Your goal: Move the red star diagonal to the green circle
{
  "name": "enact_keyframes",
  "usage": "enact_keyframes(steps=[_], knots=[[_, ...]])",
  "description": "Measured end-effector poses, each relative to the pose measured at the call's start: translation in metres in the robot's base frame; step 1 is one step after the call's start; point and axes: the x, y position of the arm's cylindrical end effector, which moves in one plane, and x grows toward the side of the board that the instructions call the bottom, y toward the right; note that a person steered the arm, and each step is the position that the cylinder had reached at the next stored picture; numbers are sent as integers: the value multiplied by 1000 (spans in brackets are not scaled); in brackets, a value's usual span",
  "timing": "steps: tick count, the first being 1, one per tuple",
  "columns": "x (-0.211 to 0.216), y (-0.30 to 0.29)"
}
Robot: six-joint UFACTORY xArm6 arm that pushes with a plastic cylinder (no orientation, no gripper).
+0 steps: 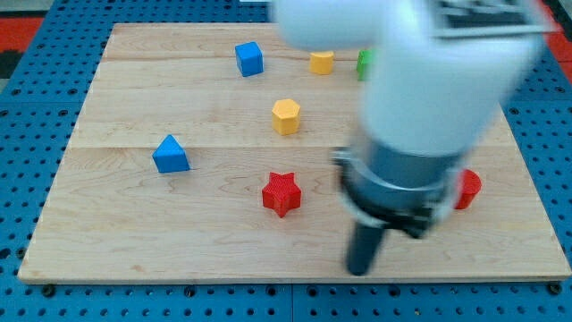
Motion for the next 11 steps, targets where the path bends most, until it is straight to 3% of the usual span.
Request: enact_keyframes(steps=[1, 2, 3, 4, 5, 6, 7, 8, 9, 11], knots=[[-32, -77], [-74, -50], [-78, -32], [-85, -106], [-120, -65], [-127, 0], [-134, -31], [-145, 7], [-142, 2], [-104, -4]])
